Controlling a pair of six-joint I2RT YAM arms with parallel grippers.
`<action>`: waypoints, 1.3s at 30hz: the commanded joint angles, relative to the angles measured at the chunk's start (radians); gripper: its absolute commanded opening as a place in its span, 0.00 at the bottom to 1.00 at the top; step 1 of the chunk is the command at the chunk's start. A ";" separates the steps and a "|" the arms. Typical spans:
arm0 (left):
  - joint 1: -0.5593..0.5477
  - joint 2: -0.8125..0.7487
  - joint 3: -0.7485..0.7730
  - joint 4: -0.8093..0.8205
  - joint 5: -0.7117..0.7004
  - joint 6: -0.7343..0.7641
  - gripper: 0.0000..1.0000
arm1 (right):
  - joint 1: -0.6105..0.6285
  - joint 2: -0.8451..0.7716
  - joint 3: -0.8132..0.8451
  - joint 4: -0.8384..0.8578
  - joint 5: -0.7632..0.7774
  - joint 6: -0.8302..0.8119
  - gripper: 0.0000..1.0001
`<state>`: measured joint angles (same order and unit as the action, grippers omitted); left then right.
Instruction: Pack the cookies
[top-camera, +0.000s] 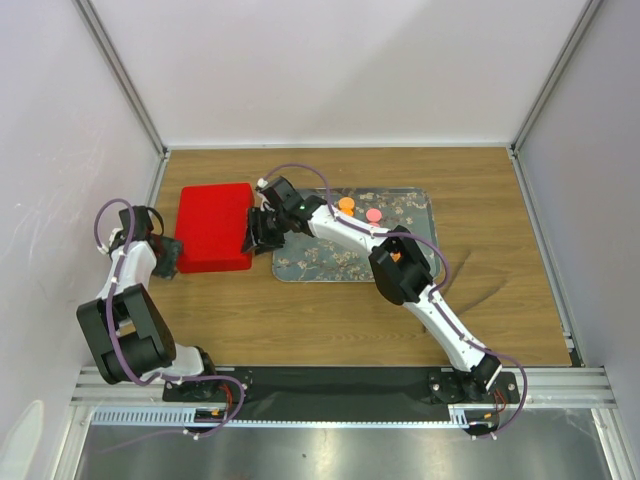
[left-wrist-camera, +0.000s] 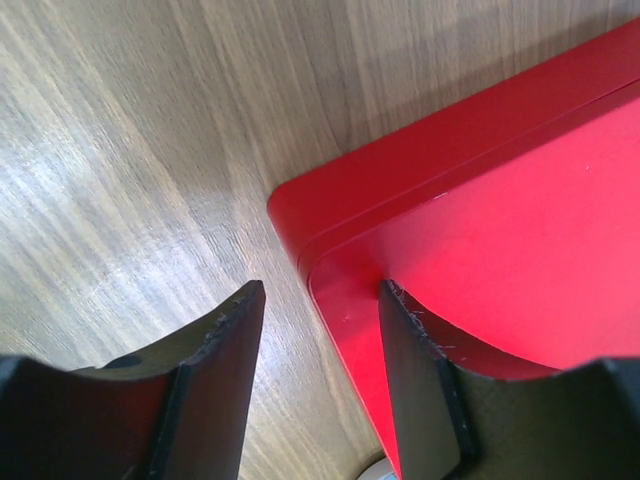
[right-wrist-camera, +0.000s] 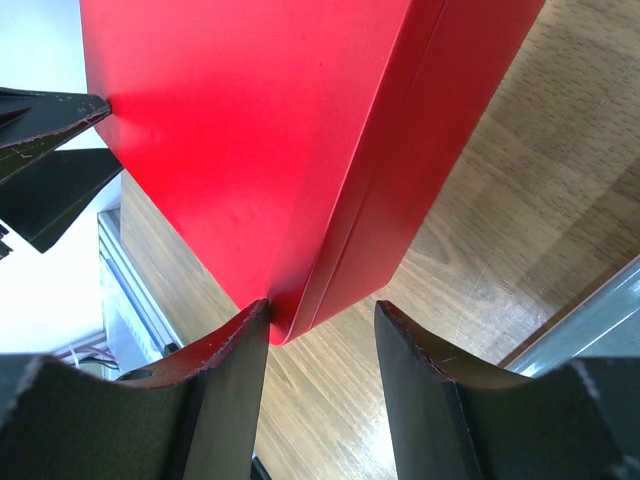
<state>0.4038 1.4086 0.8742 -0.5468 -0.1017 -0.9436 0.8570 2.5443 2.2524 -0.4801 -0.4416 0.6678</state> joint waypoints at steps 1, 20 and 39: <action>0.023 0.058 -0.052 -0.159 -0.179 0.035 0.55 | -0.003 0.034 0.019 -0.092 0.043 -0.056 0.51; 0.023 -0.011 0.144 -0.217 -0.096 0.183 0.72 | 0.031 -0.045 0.087 0.034 -0.134 -0.105 0.58; -0.034 -0.077 0.344 -0.159 -0.012 0.273 0.81 | -0.156 -0.139 0.072 0.230 0.072 0.036 0.62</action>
<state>0.3950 1.3479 1.1702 -0.7479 -0.1272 -0.6983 0.6895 2.4374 2.2910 -0.3153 -0.4213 0.6750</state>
